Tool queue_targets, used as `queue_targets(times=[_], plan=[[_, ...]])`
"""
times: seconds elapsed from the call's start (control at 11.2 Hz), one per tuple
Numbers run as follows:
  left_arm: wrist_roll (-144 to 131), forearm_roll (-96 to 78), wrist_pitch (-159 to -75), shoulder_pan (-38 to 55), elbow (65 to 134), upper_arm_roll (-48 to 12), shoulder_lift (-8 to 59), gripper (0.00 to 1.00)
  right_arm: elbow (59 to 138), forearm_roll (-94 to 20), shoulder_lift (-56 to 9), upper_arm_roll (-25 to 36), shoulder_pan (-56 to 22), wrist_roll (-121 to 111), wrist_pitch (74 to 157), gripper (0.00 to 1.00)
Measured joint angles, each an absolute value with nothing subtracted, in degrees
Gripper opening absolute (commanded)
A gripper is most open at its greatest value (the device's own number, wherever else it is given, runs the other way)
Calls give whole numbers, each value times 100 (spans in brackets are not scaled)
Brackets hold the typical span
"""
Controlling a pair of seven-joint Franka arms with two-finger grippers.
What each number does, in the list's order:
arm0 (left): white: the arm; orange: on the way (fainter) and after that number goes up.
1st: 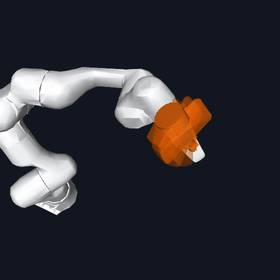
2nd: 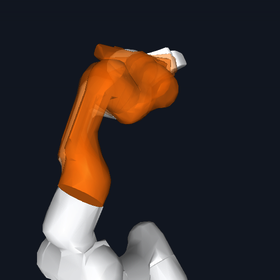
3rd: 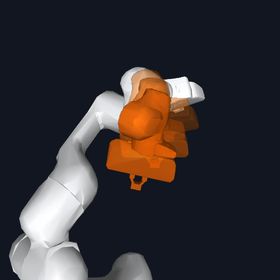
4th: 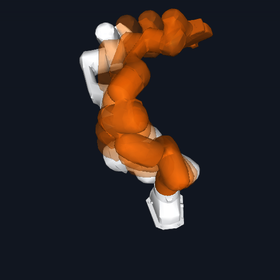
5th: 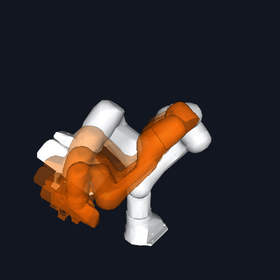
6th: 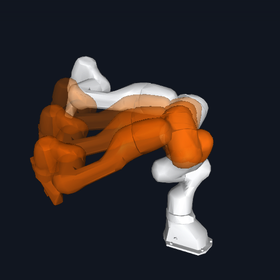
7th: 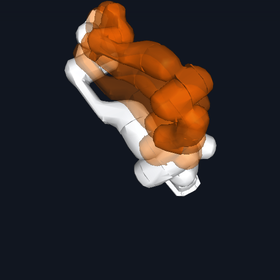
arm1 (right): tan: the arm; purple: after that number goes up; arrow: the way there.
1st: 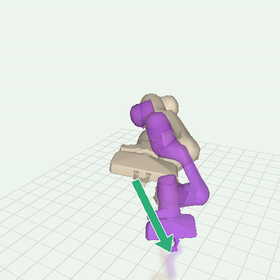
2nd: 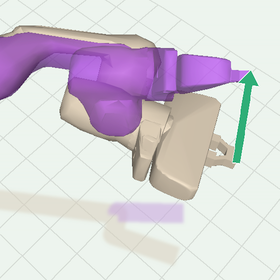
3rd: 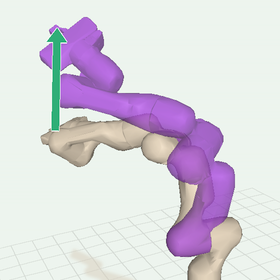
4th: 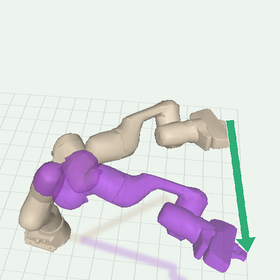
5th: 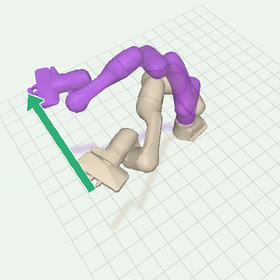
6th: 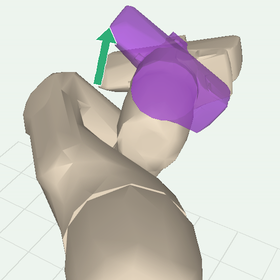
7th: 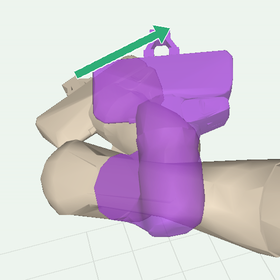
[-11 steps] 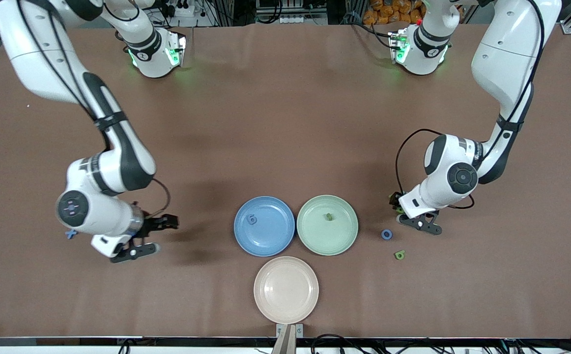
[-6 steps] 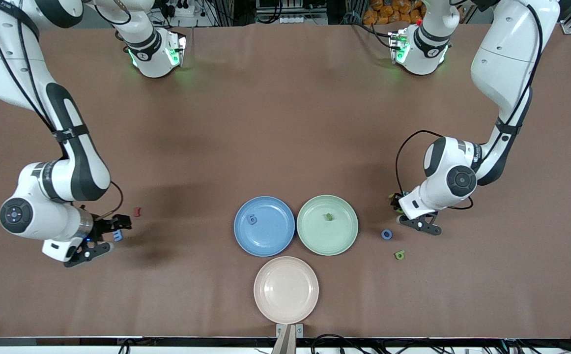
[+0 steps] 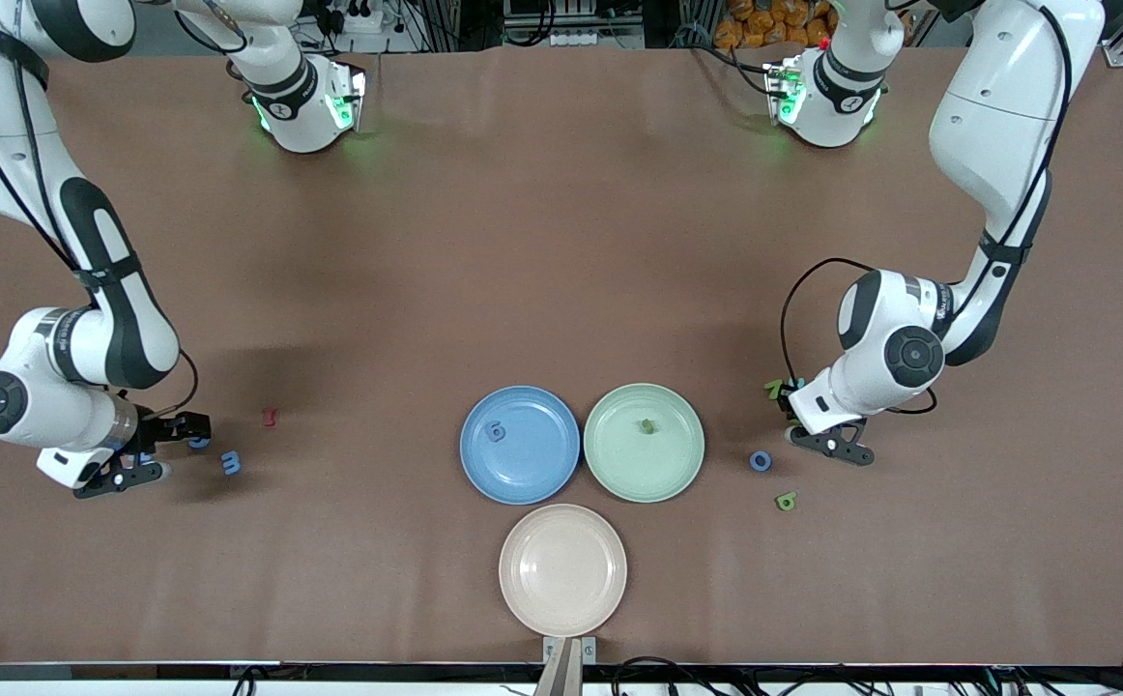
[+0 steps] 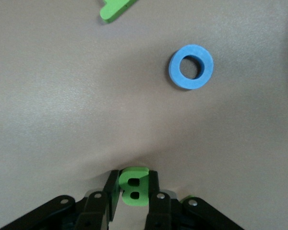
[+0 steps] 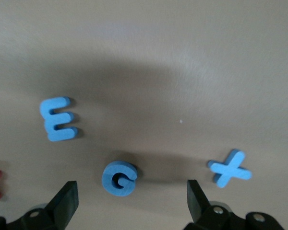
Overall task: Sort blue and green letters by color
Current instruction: 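Drop the green B in the green plate while the right gripper grasps blue G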
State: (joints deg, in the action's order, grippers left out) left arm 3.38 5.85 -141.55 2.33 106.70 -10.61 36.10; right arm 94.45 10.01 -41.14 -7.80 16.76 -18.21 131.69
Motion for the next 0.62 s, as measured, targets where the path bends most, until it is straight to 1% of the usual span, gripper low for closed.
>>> queue_targets(times=[0.36, 0.45, 0.62], plan=[[337, 585, -14172, 232, 10598, -1064, 3605, 0, 9591, 997, -4110, -805, 1671, -1436, 13265, 100], [337, 581, -14076, 231, 10447, -1091, 3562, 0, 9592, 997, -4110, -810, 1667, -1357, 13265, 100], [99, 567, -13530, 312, 9903, -1284, 3399, 0, 9596, 997, -4110, -810, 1667, -1294, 13294, 100]])
